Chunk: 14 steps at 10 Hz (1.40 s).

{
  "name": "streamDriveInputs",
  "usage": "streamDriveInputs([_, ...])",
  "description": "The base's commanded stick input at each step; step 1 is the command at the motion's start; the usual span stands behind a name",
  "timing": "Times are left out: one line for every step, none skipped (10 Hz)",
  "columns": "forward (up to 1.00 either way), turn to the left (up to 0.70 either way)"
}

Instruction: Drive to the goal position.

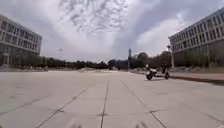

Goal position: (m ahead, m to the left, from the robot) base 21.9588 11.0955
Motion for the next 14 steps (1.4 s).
streamDriveInputs([0.7, 0.0])
streamDriveInputs([0.7, 0.0])
streamDriveInputs([0.7, 0.0])
streamDriveInputs([0.7, 0.0])
streamDriveInputs([0.7, 0.0])
streamDriveInputs([0.7, 0.0])
streamDriveInputs([0.7, 0.0])
streamDriveInputs([0.7, 0.0])
streamDriveInputs([0.7, 0.0])
streamDriveInputs([0.7, 0.0])
streamDriveInputs([0.7, 0.0])
streamDriveInputs([0.7, 0.0])
streamDriveInputs([0.7, 0.0])
streamDriveInputs([0.7, 0.0])
